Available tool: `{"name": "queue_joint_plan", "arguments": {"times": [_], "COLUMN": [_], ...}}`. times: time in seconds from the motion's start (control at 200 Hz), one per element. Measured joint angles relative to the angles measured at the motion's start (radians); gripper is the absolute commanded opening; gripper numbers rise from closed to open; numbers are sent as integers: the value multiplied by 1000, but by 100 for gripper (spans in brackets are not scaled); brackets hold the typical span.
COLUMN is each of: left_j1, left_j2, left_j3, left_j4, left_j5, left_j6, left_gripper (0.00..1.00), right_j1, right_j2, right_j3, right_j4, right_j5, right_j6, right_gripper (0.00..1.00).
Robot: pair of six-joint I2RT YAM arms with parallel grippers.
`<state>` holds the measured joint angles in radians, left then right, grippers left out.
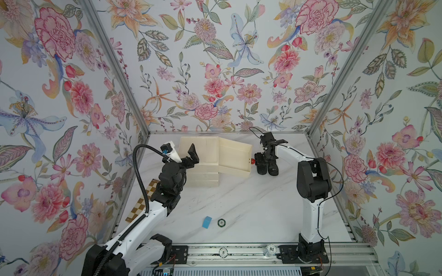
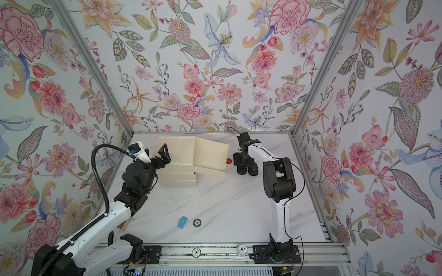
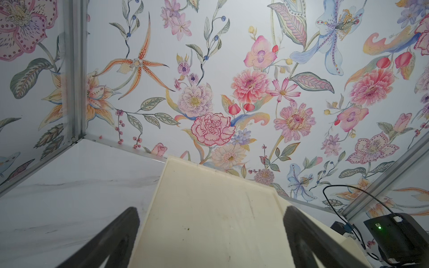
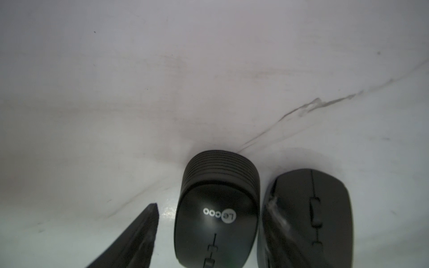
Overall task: Take the mice out of the drawer
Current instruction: Place the mouse at the center of the board.
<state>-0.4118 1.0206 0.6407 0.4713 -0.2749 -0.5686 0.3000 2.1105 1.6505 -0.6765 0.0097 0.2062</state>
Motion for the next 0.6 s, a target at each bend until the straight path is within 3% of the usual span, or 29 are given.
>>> {"name": "queue_joint_plan", "arguments": {"times": [0.365, 0.6], "left_j1": [11, 151], "left_j2": [-36, -47], "left_j3": [47, 199], "left_j4": [-122, -297], "left_j5": [-18, 68], "left_j6": [53, 94], "left_gripper": [100, 100], "right_j1": [-31, -49], "right_j2": [-346, -505], "right_j3": [-167, -258], "right_j4": [74, 149], "right_j5": [7, -2], "right_j6": [-3, 5], "right_gripper": [87, 92]}}
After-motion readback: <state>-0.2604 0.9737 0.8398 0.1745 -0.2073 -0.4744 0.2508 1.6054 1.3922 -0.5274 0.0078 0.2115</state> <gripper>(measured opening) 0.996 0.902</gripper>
